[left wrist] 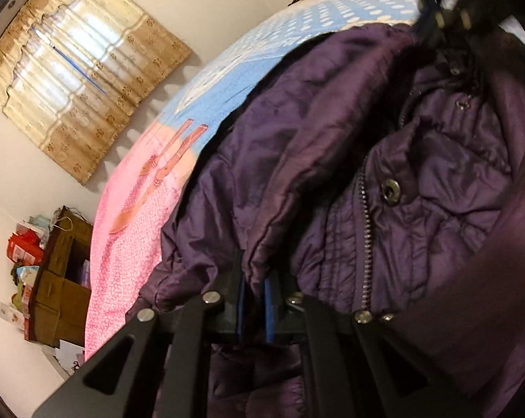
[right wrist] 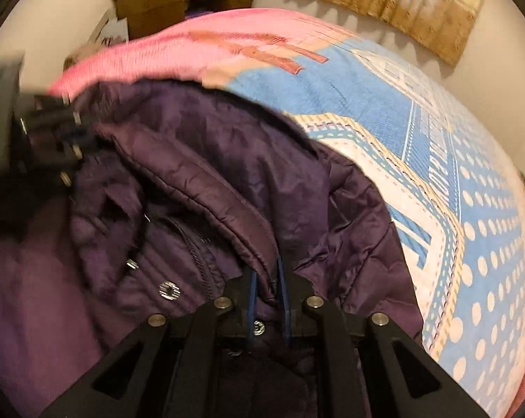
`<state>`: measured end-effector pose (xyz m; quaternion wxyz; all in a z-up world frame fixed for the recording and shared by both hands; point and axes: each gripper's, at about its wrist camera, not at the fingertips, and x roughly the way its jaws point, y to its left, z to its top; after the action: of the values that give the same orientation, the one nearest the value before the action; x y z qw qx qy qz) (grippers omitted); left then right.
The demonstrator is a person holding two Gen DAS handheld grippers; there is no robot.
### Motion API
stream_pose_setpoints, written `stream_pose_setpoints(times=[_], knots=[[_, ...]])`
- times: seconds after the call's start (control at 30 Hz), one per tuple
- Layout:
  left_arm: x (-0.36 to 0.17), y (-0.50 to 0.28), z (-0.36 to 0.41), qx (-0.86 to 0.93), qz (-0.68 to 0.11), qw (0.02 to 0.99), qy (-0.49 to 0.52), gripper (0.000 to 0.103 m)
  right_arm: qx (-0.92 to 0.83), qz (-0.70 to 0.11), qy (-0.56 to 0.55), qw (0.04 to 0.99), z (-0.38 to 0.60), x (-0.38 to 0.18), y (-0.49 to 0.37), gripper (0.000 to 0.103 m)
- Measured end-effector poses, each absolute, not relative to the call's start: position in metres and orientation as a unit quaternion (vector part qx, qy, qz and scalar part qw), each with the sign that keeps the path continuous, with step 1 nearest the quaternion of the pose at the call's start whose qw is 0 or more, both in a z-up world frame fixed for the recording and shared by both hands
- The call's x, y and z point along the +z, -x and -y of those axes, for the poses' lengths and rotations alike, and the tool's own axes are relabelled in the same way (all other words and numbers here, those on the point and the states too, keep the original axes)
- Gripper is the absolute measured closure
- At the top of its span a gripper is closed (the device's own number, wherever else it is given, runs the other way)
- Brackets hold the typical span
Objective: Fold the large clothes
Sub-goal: 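Lift the collar with both grippers and fold it over toward the hem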
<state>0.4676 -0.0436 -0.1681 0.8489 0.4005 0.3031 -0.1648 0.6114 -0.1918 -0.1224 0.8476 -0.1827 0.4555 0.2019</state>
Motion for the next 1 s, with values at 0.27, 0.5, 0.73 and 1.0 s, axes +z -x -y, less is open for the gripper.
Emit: stream_pose_setpoints(times=[0.27,0.5,0.73,1.0], knots=[[-0.169,-0.462,0.048,-0.162,-0.3,0.848,-0.405,0.096,0.137,-0.42,0.021,0.897,0.194,-0.074,-0.631,0.073],[-0.172,-0.46,0.051,-0.157,-0.295,0.849,-0.41,0.097,0.129,-0.42,-0.006,0.899,0.175,-0.098,-0.662,0.072],[-0.164,-0.456,0.052,-0.145,-0.294,0.856,-0.399,0.089,0.121,-0.481,0.06,0.867,0.165,-0.155,-0.653,0.072],[-0.084,-0.431,0.053,-0.173,-0.255,0.913,-0.266,0.034,0.122,-0.458,0.062,0.878,0.167,-0.164,-0.647,0.072]])
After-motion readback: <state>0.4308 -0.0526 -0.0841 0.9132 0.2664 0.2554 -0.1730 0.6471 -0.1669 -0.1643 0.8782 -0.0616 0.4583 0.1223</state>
